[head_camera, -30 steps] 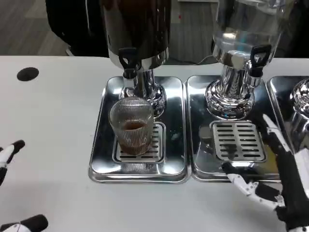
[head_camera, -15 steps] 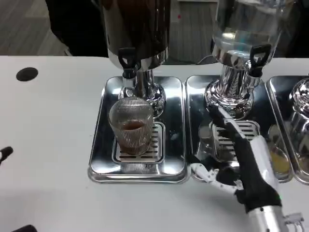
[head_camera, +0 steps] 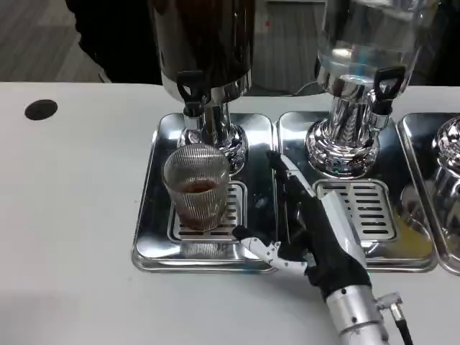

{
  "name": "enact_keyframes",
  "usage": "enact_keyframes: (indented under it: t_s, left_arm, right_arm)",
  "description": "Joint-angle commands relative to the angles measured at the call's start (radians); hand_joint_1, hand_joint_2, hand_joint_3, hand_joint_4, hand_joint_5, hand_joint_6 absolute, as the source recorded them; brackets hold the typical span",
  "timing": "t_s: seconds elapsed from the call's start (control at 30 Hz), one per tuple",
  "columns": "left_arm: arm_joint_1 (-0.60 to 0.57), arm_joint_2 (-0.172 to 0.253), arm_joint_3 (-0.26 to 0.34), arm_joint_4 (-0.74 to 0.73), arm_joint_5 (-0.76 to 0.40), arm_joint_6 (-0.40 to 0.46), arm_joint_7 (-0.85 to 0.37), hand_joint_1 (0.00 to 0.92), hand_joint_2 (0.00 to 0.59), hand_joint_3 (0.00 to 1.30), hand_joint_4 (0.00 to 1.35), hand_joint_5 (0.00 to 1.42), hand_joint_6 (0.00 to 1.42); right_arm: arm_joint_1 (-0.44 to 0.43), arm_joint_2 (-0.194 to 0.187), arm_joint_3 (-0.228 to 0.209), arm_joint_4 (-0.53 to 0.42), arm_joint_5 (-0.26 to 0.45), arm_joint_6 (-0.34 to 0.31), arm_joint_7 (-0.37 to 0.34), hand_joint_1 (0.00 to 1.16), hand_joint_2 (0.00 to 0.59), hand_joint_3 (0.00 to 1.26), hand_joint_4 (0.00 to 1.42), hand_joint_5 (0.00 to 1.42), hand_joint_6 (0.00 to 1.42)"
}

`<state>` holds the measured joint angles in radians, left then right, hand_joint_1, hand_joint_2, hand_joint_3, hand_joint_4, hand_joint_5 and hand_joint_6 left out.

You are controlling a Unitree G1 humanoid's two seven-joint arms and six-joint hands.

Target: Grasp the cup under the faucet to collect the drink, then remove the cup.

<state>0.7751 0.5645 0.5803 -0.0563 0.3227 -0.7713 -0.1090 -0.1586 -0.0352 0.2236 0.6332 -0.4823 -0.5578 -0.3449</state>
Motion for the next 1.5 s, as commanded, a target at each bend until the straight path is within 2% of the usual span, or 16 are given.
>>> enact_keyframes:
  t_s: [0.03,0.3,0.87,1.3,1.5]
  left_arm:
    - [0.014,-0.009,0.021,0.007,-0.013,-0.013,0.006,0.000,0.000,0.00,0.00,0.00,0.00]
    - [0.024,-0.020,0.029,0.024,-0.012,-0.021,0.005,0.000,0.000,0.00,0.00,0.00,0.00]
    - [0.021,-0.024,0.022,0.037,-0.012,-0.032,0.000,0.000,0.000,0.00,0.00,0.00,0.00]
    - [0.038,-0.030,0.031,0.056,-0.023,-0.049,0.004,0.000,0.000,0.00,0.00,0.00,0.00]
    - [0.042,-0.032,0.028,0.070,-0.022,-0.054,0.006,0.000,0.000,0.00,0.00,0.00,0.00]
  right_arm:
    - [-0.048,0.014,0.013,0.042,0.009,-0.002,-0.011,0.91,0.179,0.09,0.10,0.12,0.24]
    - [-0.123,0.043,0.031,0.117,0.010,0.011,-0.014,0.92,0.180,0.09,0.10,0.12,0.23]
    - [-0.186,0.086,0.075,0.150,0.000,0.089,-0.026,0.92,0.180,0.08,0.07,0.09,0.19]
    - [-0.277,0.125,0.104,0.228,-0.003,0.137,-0.033,0.91,0.178,0.07,0.05,0.09,0.16]
    - [-0.299,0.132,0.111,0.256,-0.004,0.153,-0.050,0.90,0.182,0.05,0.04,0.09,0.16]
